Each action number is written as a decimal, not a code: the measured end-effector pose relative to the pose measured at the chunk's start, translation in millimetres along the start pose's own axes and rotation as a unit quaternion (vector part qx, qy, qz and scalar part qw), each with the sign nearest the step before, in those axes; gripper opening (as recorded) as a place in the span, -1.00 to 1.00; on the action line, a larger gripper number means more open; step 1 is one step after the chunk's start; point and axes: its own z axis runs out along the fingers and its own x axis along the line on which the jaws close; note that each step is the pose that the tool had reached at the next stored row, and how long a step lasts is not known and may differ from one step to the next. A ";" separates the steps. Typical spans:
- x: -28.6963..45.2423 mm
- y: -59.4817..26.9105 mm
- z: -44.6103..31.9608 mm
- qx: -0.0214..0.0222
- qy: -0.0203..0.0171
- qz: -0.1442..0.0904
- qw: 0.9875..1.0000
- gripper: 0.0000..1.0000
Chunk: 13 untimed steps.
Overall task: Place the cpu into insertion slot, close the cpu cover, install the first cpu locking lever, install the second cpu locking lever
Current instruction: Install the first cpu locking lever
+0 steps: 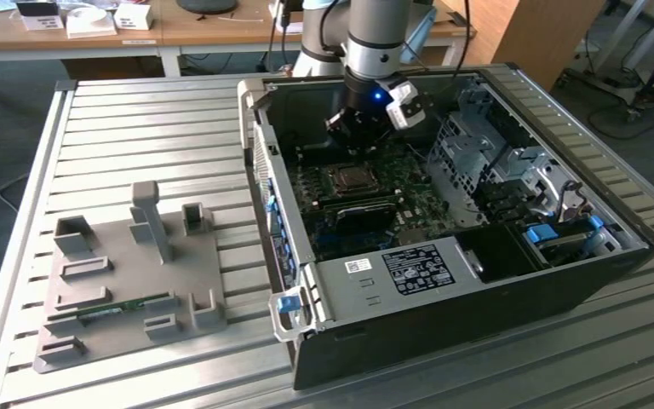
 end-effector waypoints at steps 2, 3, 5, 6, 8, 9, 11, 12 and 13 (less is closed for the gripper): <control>-0.1 -3.1 0.0 0.000 0.000 0.000 1.000 -0.79; -0.1 -4.5 0.0 0.000 0.000 0.000 1.000 -0.79; -0.2 -7.3 0.2 0.000 0.000 0.000 1.000 -0.79; -0.2 -8.5 0.3 0.000 0.000 0.000 1.000 -0.79; -0.3 -10.6 0.5 0.000 0.000 0.000 1.000 -0.79; -0.1 -11.0 0.5 0.000 0.000 0.000 1.000 -0.79; 1.0 -11.3 0.7 0.000 0.000 0.000 1.000 -0.79; 1.7 -11.6 0.6 0.000 0.000 0.000 1.000 -0.79; 2.3 -11.8 0.6 0.000 0.000 0.000 1.000 -0.79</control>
